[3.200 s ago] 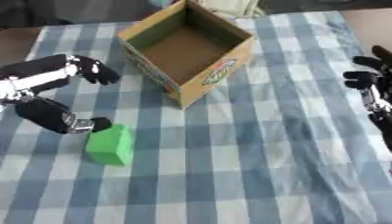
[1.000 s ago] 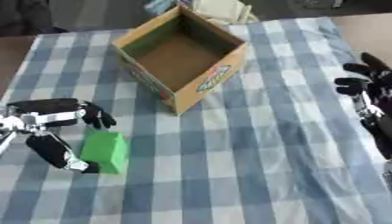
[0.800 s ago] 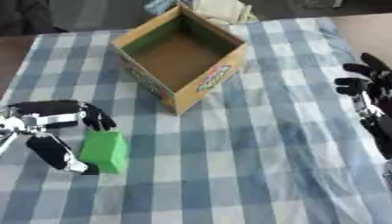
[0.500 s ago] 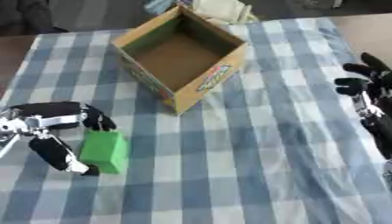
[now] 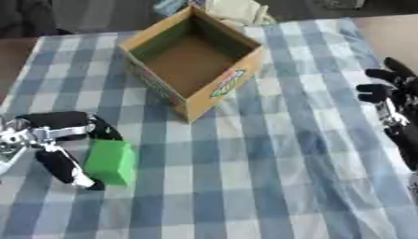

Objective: Pick up objects on the table and place them in the box.

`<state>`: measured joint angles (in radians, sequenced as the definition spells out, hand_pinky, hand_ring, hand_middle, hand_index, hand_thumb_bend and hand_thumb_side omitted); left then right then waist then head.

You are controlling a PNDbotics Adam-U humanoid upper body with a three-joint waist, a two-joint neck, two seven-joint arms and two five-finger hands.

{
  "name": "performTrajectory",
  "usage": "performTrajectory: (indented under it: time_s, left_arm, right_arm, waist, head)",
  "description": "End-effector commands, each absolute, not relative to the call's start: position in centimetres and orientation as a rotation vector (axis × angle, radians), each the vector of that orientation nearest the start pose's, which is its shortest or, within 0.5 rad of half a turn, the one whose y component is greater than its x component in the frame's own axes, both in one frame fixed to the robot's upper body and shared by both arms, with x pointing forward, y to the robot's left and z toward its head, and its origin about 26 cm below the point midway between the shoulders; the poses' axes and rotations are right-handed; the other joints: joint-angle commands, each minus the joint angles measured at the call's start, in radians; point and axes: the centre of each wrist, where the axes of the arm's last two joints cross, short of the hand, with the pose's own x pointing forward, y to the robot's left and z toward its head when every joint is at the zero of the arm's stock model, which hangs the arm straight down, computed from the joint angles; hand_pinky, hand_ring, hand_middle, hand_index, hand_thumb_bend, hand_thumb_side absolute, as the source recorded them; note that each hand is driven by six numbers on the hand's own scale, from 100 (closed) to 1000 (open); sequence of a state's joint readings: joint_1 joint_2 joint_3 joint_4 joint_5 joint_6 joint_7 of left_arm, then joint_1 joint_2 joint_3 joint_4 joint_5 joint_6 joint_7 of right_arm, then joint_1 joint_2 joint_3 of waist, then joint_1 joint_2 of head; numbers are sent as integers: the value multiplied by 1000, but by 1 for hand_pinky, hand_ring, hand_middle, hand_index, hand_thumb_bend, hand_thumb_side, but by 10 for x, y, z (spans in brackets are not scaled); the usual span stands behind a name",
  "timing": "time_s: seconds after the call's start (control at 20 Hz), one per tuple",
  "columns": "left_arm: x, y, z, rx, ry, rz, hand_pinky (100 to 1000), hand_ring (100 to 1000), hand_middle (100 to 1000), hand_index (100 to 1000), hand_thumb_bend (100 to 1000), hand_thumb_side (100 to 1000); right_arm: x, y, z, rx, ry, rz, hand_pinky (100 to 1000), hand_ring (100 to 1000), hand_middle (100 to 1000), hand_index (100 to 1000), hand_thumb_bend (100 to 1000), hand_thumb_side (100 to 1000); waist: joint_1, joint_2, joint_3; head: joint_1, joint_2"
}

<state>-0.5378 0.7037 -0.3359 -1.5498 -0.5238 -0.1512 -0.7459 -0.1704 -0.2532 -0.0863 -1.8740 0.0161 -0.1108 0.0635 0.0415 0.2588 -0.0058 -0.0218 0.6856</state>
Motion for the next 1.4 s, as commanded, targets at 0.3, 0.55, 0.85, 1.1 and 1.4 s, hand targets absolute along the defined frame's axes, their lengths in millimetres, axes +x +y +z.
performTrajectory:
  time_s: [0.3,0.55,0.85,1.1,1.4]
  left_arm:
    - [374,291,191,555,-1360,-1808,573,499,453,649,417,100]
    - [369,288,211,577,-1469,-1767,553,476,424,622,382,100]
    - [367,281,259,605,-1603,-1734,569,487,436,634,295,119]
    - [392,275,284,650,-1662,-1643,571,486,435,634,385,100]
    - [434,264,290,697,-1693,-1549,589,494,439,636,394,100]
  right_arm:
    - [300,-294,141,-205,-2154,318,766,762,818,974,103,508]
    - [300,-295,141,-207,-2153,318,766,762,818,974,102,509]
    - [300,-294,140,-202,-2149,326,766,762,818,974,104,510]
    - [300,-292,138,-182,-2143,341,766,762,818,975,100,512]
    - [301,-288,136,-150,-2135,365,767,763,818,975,100,515]
  waist:
    - [-2,-15,0]
    - [-2,-16,1]
    - [-1,-21,-2]
    - [2,-28,-18]
    - [5,-31,-39]
  head:
    - [-4,-2]
    - [-8,-2]
    - [-8,-3]
    - [-6,-1]
    - [-5,-3]
